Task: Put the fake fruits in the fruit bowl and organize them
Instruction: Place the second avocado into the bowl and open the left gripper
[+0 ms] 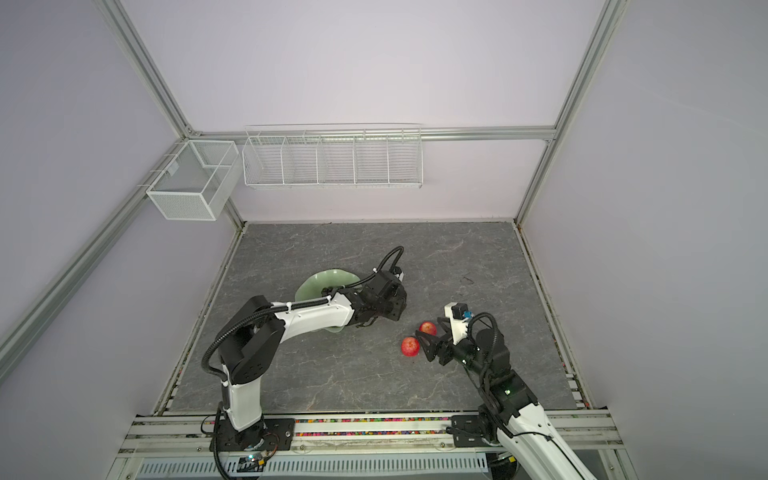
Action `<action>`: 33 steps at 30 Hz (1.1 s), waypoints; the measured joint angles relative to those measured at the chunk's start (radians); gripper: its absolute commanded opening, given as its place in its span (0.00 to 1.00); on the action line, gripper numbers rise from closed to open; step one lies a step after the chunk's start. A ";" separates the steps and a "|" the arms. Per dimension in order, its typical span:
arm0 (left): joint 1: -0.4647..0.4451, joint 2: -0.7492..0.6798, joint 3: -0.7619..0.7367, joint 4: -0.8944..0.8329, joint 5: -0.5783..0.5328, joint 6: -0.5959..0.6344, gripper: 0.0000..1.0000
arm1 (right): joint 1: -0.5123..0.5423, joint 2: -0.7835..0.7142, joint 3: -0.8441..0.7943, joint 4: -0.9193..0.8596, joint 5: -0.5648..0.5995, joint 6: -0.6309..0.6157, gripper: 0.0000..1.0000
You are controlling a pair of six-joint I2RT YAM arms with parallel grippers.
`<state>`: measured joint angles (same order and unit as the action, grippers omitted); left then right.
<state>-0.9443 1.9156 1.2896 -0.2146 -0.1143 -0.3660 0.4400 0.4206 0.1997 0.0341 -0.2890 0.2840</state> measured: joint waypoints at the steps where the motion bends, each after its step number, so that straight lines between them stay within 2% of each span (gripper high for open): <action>1: 0.000 -0.024 -0.010 -0.003 -0.009 -0.002 0.38 | 0.000 0.006 -0.003 0.012 -0.014 -0.001 0.89; 4: 0.002 -0.123 -0.050 -0.036 -0.068 -0.016 0.38 | 0.020 0.064 -0.005 0.061 -0.069 -0.009 0.88; 7: 0.022 -0.257 -0.100 -0.097 -0.146 -0.031 0.38 | 0.101 0.162 -0.002 0.114 -0.116 -0.034 0.88; 9: 0.060 -0.333 -0.131 -0.136 -0.188 -0.045 0.38 | 0.167 0.220 0.007 0.130 -0.136 -0.056 0.88; 13: 0.196 -0.432 -0.210 -0.210 -0.259 -0.062 0.38 | 0.250 0.263 0.021 0.158 -0.152 -0.095 0.88; 21: 0.393 -0.432 -0.288 -0.332 -0.292 -0.066 0.38 | 0.256 0.174 0.025 0.155 -0.113 -0.129 0.88; 29: 0.414 -0.324 -0.285 -0.328 -0.289 -0.048 0.42 | 0.256 0.134 0.025 0.143 -0.066 -0.136 0.89; 33: 0.414 -0.288 -0.285 -0.322 -0.289 -0.038 0.57 | 0.256 0.138 0.025 0.135 -0.052 -0.136 0.89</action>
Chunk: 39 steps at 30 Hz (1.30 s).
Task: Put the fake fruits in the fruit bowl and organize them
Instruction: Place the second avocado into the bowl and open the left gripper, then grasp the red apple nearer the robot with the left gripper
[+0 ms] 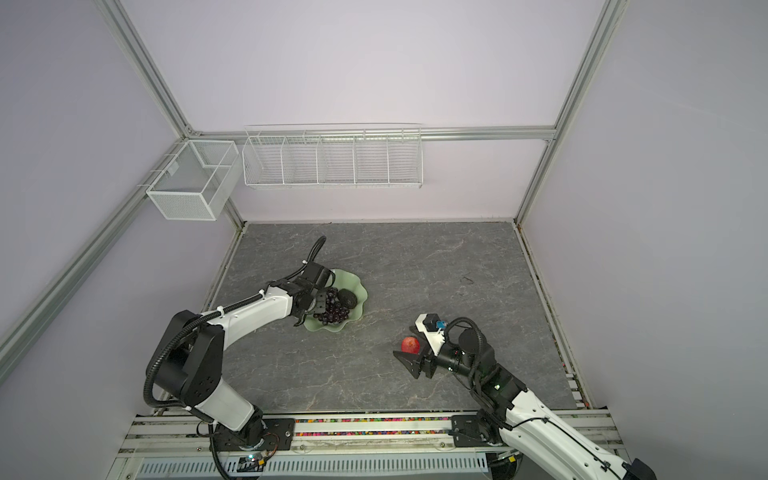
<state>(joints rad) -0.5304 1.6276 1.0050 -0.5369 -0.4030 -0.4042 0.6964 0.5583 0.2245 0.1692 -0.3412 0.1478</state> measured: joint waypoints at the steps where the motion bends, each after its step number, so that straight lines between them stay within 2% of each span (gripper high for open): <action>1: -0.001 -0.001 0.002 0.001 0.000 0.002 0.60 | 0.000 0.000 0.000 -0.001 0.004 0.000 0.89; 5: 0.000 -0.016 0.008 0.013 -0.005 0.014 0.69 | 0.000 -0.005 0.000 -0.008 0.021 0.000 0.89; 14: -0.019 -0.150 -0.019 0.058 0.005 0.028 0.70 | -0.005 -0.011 0.000 -0.028 0.054 0.001 0.89; 16: -0.055 -0.197 -0.034 0.074 0.030 0.040 0.70 | -0.020 -0.015 0.000 -0.034 0.064 0.003 0.89; 21: -0.215 -0.290 -0.066 0.166 0.173 0.050 0.69 | -0.087 -0.007 0.000 -0.069 0.087 0.033 0.89; 26: -0.434 -0.282 -0.117 0.276 0.227 0.019 0.70 | -0.119 -0.014 0.006 -0.175 0.090 0.092 0.89; 30: -0.585 -0.225 -0.137 0.379 0.224 -0.022 0.70 | -0.119 -0.134 0.034 -0.347 0.114 0.142 0.89; 34: -0.638 -0.134 -0.141 0.467 0.221 -0.043 0.71 | -0.119 -0.291 0.055 -0.459 0.148 0.174 0.89; 39: -0.652 -0.063 -0.141 0.511 0.224 -0.059 0.71 | -0.119 -0.361 0.044 -0.538 0.173 0.193 0.89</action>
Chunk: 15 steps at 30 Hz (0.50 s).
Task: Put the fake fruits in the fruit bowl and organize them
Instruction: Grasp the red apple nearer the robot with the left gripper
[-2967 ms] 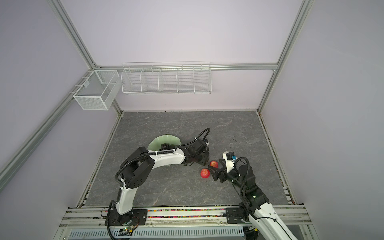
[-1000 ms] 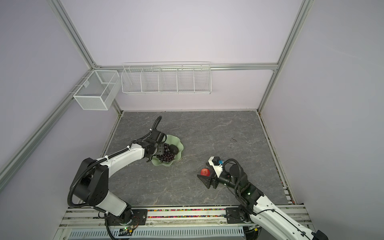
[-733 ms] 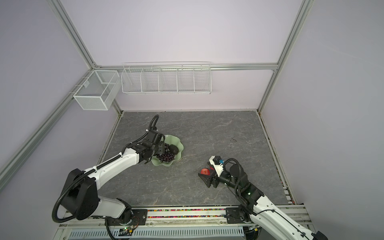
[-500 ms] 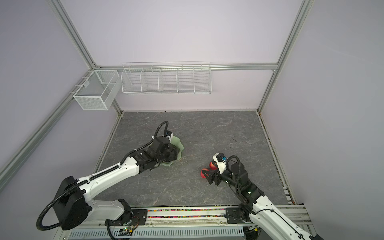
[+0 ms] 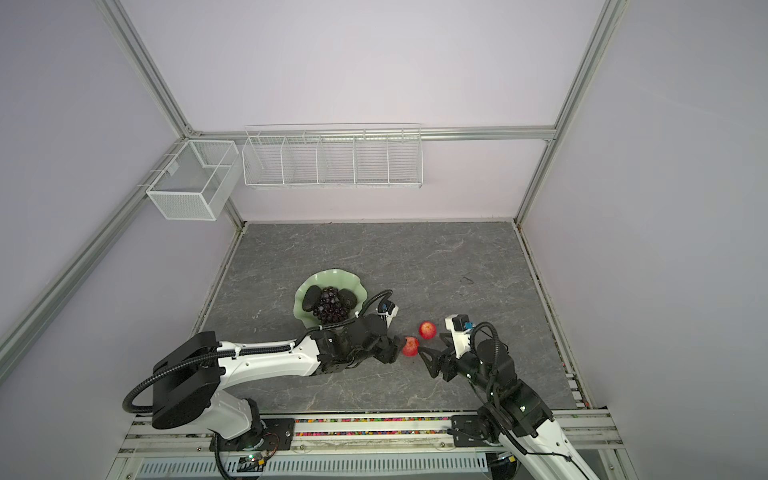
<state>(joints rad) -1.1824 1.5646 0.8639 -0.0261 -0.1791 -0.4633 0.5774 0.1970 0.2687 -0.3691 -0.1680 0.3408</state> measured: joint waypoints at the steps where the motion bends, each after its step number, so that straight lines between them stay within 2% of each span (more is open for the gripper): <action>1: -0.003 0.005 0.000 0.007 0.001 -0.001 0.71 | 0.000 -0.008 -0.003 -0.010 0.000 0.000 0.89; 9: -0.035 0.106 0.011 0.039 0.016 -0.015 0.71 | 0.000 -0.091 -0.018 -0.044 0.000 0.001 0.89; 15: -0.044 0.190 0.073 0.027 0.000 -0.023 0.71 | 0.000 -0.140 -0.022 -0.062 0.004 0.004 0.89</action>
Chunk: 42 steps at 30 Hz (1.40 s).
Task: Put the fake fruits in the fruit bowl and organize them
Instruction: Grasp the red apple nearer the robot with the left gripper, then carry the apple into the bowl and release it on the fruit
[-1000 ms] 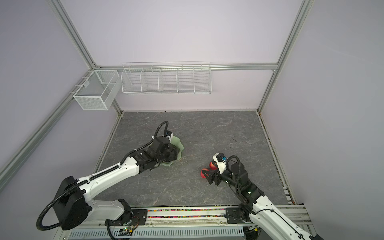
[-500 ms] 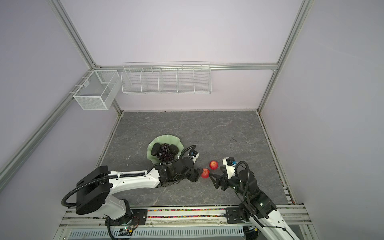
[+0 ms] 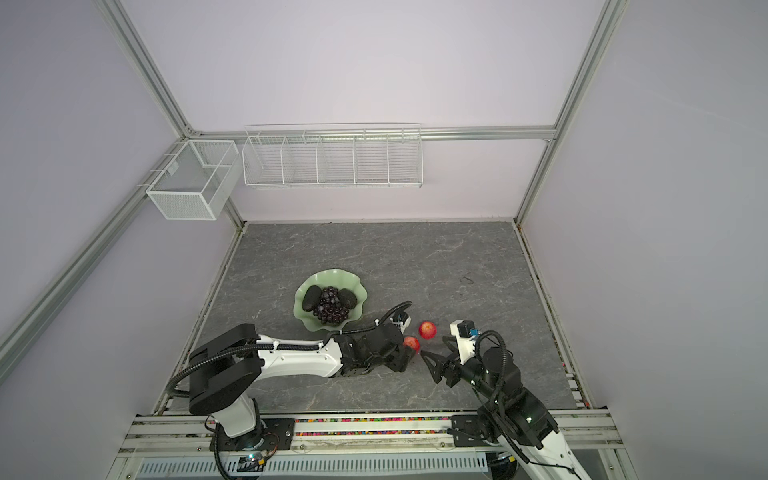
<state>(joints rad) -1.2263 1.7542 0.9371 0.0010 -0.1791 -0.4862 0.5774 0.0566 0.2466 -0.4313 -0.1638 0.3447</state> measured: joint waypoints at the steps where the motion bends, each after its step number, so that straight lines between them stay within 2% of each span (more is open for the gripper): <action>1: 0.000 0.009 0.009 0.001 0.000 0.000 0.71 | 0.000 0.001 0.000 0.000 0.000 0.000 0.89; 10: 0.000 0.088 0.058 -0.002 -0.014 -0.003 0.69 | 0.000 0.029 -0.002 0.000 0.000 0.000 0.89; 25: 0.000 0.102 0.071 -0.009 -0.078 -0.020 0.53 | 0.000 0.023 -0.004 -0.001 0.000 0.000 0.89; 38: 0.005 -0.076 0.053 -0.089 -0.205 -0.026 0.48 | 0.000 0.063 -0.004 0.002 0.000 0.000 0.89; 42: 0.041 -0.159 0.024 -0.122 -0.227 -0.023 0.47 | 0.000 0.084 -0.004 0.010 0.006 0.000 0.89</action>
<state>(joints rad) -1.1854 1.5955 0.9615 -0.1211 -0.4061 -0.5095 0.5774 0.1410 0.2428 -0.4217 -0.1577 0.3447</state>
